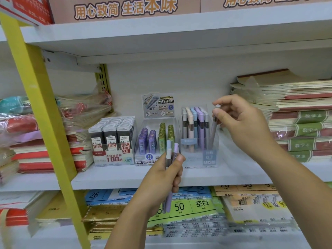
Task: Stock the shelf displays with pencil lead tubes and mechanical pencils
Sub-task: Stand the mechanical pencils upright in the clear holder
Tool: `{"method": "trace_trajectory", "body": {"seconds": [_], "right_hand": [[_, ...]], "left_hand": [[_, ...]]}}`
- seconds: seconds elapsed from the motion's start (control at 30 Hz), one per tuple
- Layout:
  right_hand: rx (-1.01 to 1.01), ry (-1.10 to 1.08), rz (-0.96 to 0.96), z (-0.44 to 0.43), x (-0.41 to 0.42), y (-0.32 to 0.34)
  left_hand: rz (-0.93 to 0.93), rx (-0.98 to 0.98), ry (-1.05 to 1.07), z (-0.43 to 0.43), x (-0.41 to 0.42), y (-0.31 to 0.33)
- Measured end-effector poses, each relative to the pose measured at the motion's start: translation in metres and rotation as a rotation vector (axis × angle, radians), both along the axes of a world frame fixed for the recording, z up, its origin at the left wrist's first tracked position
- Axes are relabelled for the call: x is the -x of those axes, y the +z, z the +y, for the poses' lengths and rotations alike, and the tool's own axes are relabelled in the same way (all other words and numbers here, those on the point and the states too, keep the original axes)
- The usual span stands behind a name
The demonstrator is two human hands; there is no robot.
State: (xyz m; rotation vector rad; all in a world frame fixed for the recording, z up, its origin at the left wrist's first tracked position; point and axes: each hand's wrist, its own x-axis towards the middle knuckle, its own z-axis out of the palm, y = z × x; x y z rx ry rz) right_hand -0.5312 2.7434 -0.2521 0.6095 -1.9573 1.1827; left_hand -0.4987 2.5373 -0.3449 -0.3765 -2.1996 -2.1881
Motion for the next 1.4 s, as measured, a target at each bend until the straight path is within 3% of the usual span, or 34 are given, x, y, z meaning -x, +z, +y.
{"method": "trace_trajectory", "body": {"seconds": [0.17,0.43,0.7,1.03,1.17,1.4], "right_hand": [[0.010,-0.021,0.032,-0.001,-0.003,0.000],[0.194,0.049,0.305,-0.019,-0.024,0.013],[-0.057,-0.047,0.246,-0.041,-0.008,-0.008],[-0.141,-0.107,0.187,-0.050,0.003,-0.013],[-0.313,-0.321,0.239,-0.050,0.013,-0.014],[-0.465,-0.442,0.059,-0.046,0.017,-0.019]], "left_hand": [[0.007,-0.023,0.022,0.000,-0.001,0.002],[0.019,-0.080,0.018,-0.004,-0.002,0.004],[0.059,-0.095,0.013,-0.013,0.000,0.001],[0.073,-0.103,-0.010,-0.017,0.001,-0.001],[0.063,-0.123,-0.025,-0.018,0.001,-0.001],[0.050,-0.209,-0.121,-0.019,-0.004,0.003]]}}
